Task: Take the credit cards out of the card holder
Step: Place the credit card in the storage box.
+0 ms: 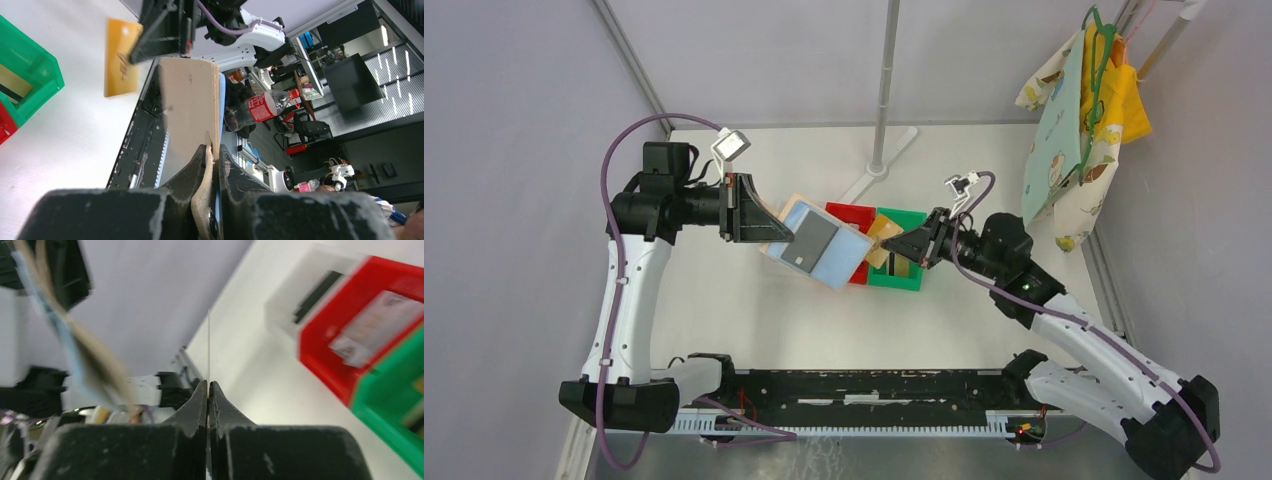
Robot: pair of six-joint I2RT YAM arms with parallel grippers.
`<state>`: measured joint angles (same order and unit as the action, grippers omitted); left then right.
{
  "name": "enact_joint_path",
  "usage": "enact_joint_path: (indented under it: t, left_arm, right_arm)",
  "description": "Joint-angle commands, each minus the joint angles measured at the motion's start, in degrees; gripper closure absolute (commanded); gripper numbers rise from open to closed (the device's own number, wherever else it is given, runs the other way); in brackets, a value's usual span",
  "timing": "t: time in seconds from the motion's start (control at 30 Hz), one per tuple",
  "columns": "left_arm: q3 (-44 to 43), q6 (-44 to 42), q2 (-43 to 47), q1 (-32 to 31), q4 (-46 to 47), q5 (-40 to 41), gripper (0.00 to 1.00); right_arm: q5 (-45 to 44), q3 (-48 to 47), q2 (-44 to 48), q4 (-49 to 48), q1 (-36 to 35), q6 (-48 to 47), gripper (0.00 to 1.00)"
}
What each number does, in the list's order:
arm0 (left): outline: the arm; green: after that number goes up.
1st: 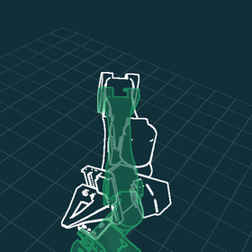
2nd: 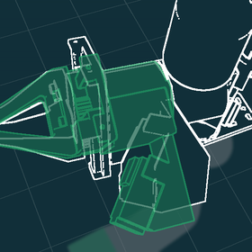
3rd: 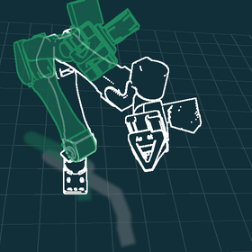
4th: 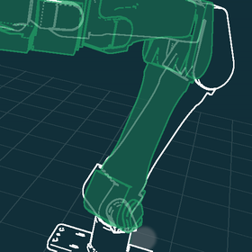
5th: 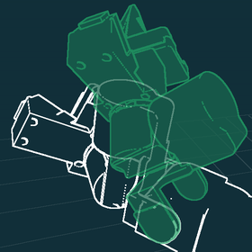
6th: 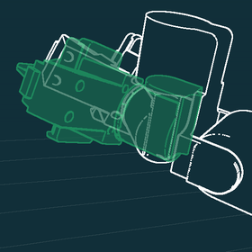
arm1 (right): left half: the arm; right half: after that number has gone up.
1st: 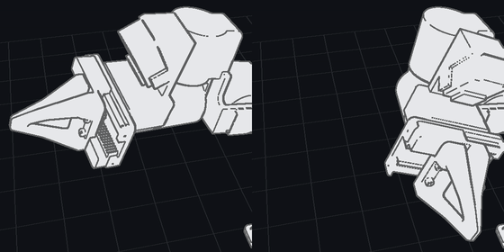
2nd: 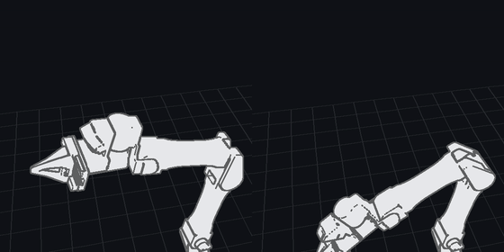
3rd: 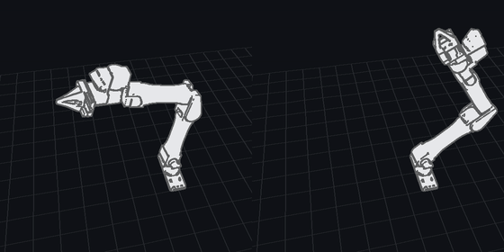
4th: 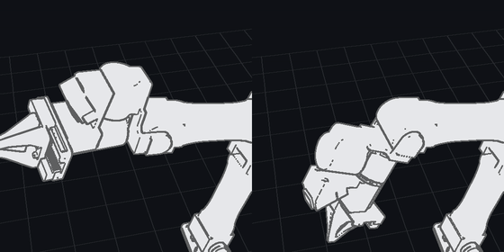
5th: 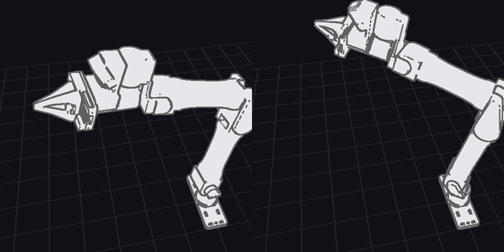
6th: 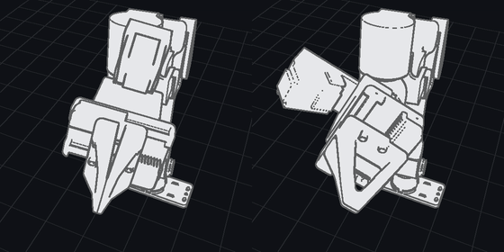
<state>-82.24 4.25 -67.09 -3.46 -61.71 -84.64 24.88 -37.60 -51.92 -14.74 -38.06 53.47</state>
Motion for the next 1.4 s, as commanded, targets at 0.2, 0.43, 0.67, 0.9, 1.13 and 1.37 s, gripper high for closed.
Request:
enact_joint_path:
  t: [0.2,0.43,0.67,0.9,1.13,1.37]
  left_arm:
    - [-2.4,0.4,1.1,0.2,0.6,-6.4,0.98]
    - [-1.6,-0.5,2.1,0.3,1.2,-4.6,0.98]
    - [-1.2,-0.7,3.3,0.2,1.8,-4.0,0.98]
    - [-0.8,-0.8,3.8,0.3,2.2,-4.0,0.98]
    - [-0.6,-1.3,4.3,0.2,2.5,-3.4,0.98]
    - [-0.3,-1.6,4.9,0.3,2.6,-2.6,0.98]
  right_arm:
    - [-8.5,-12.8,-5.1,38.0,7.3,-27.4,1.00]
    - [-13.8,-15.0,-16.8,37.9,7.5,-31.2,1.00]
    - [-15.2,-19.5,-28.2,35.2,7.4,-33.2,1.00]
    - [-14.9,-20.0,-32.6,31.6,7.4,-33.4,0.98]
    - [-17.3,-24.6,-28.0,34.1,7.4,-34.4,0.55]
    - [-20.6,-29.4,-19.9,36.2,7.2,-34.0,0.27]
